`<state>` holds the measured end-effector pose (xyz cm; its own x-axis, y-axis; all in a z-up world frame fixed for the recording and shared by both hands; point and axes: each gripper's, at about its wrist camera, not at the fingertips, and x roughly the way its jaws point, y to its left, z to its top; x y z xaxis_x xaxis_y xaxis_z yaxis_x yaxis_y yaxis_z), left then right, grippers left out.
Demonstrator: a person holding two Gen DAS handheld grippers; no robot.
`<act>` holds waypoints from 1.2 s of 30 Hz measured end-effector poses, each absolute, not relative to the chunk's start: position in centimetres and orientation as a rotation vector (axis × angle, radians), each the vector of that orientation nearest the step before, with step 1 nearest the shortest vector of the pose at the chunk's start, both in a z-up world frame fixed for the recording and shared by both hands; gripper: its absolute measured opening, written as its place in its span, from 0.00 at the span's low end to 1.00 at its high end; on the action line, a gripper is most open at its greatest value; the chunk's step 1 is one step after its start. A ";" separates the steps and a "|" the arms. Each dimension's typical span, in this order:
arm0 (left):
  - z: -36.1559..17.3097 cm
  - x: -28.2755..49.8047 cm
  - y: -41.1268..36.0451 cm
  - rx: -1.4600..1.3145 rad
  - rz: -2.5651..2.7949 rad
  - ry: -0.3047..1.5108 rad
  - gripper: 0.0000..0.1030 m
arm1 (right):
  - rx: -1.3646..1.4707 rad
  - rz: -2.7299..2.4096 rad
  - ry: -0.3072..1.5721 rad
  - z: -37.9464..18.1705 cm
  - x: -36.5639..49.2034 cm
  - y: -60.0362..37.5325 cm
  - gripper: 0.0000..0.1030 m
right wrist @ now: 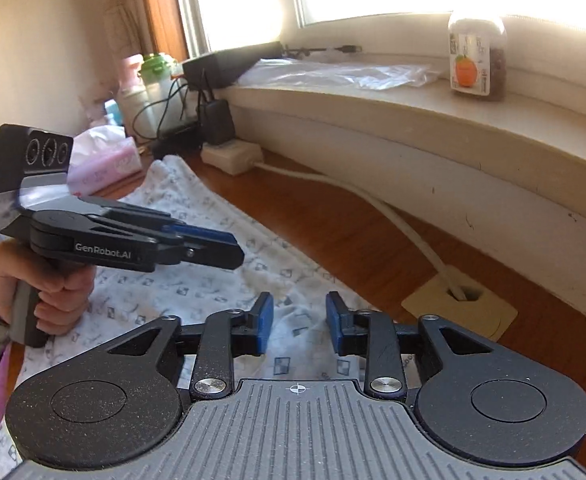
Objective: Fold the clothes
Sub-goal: 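Pinch a fold of the printed cloth with the right tool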
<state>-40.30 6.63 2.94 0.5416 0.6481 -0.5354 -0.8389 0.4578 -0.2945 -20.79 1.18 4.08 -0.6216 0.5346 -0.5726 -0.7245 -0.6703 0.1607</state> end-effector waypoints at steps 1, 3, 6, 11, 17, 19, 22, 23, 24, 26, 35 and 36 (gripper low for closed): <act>2.9 -40.3 6.7 -0.575 0.940 0.376 0.26 | -0.636 2.252 0.495 4.1 -20.7 1.2 0.42; 2.9 -40.3 6.8 -0.578 0.937 0.380 0.26 | -0.633 2.198 0.502 4.0 -20.5 1.3 0.44; 2.9 -40.4 6.7 -0.579 0.941 0.375 0.26 | -0.634 2.190 0.516 3.8 -20.6 1.3 0.45; 2.8 -40.5 6.7 -0.585 0.948 0.372 0.26 | -0.641 2.200 0.539 3.4 -21.0 1.2 0.14; 2.9 -40.4 6.7 -0.577 0.955 0.373 0.26 | -0.614 2.312 0.484 4.6 -21.8 -1.8 0.06; 3.0 -40.4 6.6 -0.566 0.954 0.367 0.26 | -0.638 2.352 0.450 4.9 -22.3 -3.3 0.06; 3.5 -40.2 5.7 -0.506 0.949 0.333 0.44 | -0.711 2.397 0.380 5.0 -23.3 -5.5 0.06; 3.6 -40.2 5.6 -0.496 0.948 0.332 0.50 | -0.738 2.403 0.362 4.9 -23.6 -5.9 0.06; 3.5 -40.0 5.6 -0.497 0.946 0.341 0.55 | -0.764 2.405 0.348 4.7 -23.9 -6.2 0.07; 3.4 -39.8 5.8 -0.499 0.943 0.360 0.54 | -0.792 2.415 0.336 4.6 -24.1 -6.6 0.11; 2.7 -39.8 6.5 -0.554 0.938 0.389 0.46 | -0.623 2.312 0.360 6.9 -21.5 -2.4 0.29; 2.7 -40.0 6.5 -0.557 0.939 0.381 0.45 | -0.664 2.285 0.335 6.7 -21.9 -1.6 0.29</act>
